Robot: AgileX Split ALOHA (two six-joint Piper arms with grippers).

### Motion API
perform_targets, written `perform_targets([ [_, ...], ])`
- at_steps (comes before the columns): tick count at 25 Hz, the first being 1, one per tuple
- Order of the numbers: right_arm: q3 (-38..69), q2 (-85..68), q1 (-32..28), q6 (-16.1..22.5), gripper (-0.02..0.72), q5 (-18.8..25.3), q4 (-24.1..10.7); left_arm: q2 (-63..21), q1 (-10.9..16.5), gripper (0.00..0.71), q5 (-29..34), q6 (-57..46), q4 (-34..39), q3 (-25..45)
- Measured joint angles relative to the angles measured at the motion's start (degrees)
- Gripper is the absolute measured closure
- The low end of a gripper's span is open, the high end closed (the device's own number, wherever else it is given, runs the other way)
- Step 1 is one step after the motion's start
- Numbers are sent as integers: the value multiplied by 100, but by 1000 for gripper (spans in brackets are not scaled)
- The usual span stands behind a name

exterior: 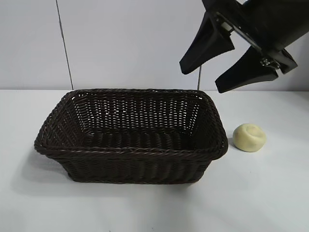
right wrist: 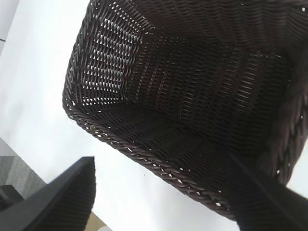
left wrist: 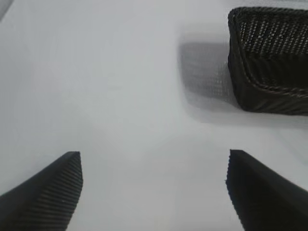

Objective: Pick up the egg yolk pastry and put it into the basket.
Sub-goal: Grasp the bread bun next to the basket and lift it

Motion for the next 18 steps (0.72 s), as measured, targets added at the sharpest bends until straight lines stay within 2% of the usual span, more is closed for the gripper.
perform_targets([
  [3, -277, 43, -247, 343, 164, 197, -432, 0, 0, 116, 0, 0, 0, 0],
  [8, -702, 295, -722, 756, 164, 456, -889, 0, 0, 116, -6, 0, 0, 0],
  [14, -917, 794, -978, 795, 164, 579, -1116, 0, 0, 116, -6, 0, 0, 0],
  [18, -961, 1191, -985, 811, 164, 385, -1239, 0, 0, 116, -6, 0, 0, 0],
])
